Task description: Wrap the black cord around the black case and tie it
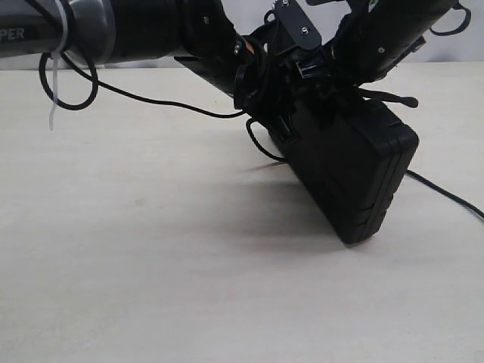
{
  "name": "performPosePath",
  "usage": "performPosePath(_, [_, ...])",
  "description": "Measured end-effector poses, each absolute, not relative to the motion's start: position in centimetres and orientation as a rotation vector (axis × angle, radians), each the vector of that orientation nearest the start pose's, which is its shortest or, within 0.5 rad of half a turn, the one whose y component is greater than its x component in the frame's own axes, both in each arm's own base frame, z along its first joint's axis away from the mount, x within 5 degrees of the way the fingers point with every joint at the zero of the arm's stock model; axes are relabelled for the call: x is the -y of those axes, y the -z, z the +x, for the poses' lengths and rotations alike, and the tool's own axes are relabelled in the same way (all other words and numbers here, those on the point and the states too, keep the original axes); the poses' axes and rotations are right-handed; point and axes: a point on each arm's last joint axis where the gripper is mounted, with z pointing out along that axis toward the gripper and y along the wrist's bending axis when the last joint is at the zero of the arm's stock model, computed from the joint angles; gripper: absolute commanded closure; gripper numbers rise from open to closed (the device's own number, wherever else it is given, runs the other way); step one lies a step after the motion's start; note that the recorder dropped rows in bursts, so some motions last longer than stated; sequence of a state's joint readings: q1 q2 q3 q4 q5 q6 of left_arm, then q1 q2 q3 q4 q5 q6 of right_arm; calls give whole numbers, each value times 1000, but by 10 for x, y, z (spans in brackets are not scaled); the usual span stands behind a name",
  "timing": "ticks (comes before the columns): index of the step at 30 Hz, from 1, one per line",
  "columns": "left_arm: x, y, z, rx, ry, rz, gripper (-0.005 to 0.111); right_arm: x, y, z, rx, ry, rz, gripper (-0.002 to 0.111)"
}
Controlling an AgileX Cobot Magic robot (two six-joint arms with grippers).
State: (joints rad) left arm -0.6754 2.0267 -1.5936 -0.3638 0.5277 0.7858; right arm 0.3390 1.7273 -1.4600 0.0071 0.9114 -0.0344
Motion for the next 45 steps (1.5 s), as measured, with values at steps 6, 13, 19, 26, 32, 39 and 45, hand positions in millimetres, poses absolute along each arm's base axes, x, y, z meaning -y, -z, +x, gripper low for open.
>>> performPosePath(6, [301,-228,350,-1992,314,1382,85,-125,-292,353,-2621,-108,-491,89])
performPosePath(13, [301,-227,349,-2001,317,1391,85,-128,-291,351,-2638,-150,-509,57])
performPosePath(19, [300,-226,348,-2004,297,1426,85,-128,-289,350,-2643,-148,-554,54])
performPosePath(26, [298,-225,349,-1997,258,1451,85,-130,-291,346,-2646,-192,-600,54])
performPosePath(32, [285,-223,357,-2060,252,1410,85,-131,-295,343,-2641,-207,-610,54])
performPosePath(39, [279,-222,361,-2078,242,1407,85,-135,-299,337,-2650,-303,-630,54])
performPosePath(45, [278,-221,359,-2090,241,1422,85,-136,-300,336,-2650,-324,-646,54])
